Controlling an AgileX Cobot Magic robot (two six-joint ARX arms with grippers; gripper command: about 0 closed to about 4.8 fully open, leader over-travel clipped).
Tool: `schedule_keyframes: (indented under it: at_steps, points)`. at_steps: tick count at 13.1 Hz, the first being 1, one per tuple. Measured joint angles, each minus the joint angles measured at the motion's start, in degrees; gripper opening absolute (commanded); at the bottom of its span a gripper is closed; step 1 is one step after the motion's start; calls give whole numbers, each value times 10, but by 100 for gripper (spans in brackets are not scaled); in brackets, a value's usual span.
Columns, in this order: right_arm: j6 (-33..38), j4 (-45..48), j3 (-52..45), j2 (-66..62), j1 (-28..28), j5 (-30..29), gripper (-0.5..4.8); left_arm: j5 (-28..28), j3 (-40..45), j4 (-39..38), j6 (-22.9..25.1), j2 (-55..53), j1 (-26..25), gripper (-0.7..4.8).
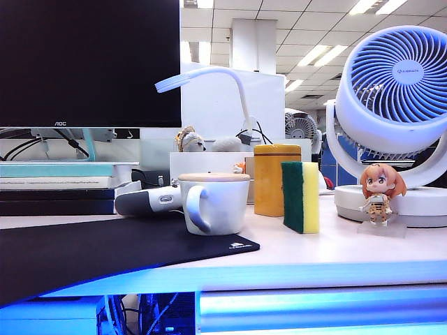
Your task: Open the drawer, place the cleaning sponge inside, then close the drawer.
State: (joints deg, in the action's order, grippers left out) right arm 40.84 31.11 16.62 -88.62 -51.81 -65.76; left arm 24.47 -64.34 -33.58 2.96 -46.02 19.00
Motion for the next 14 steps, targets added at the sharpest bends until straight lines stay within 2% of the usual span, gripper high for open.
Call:
schedule_keyframes:
  at_steps: [1,2,3,4,8,9,11,12,14]
  points:
    - [0,1,0,0,-10,-4,127,0,0,0,0,0,0,-5]
    - [0,-1,0,-1,-17,-6,389,0,0,0,0,0,0,-5]
    - [-1,-13,-1,-5,-21,-7,462,0,0,0,0,-1,0,-5]
    - [-3,-29,-2,-9,-21,-5,479,0,0,-1,0,-6,0,-5]
    - [-14,-40,1,-81,-21,11,479,0,0,-1,0,-12,0,-5]
    - [-17,-19,10,-112,-18,12,479,2,0,-15,3,-12,0,-5]
    - [-39,1,10,-126,-11,35,479,92,0,-109,55,-12,0,-5]
    - [-42,3,10,-129,-8,36,479,121,0,-113,64,-12,1,-5]
    - [-38,28,10,-153,-6,34,479,124,0,-113,65,-12,1,-5]
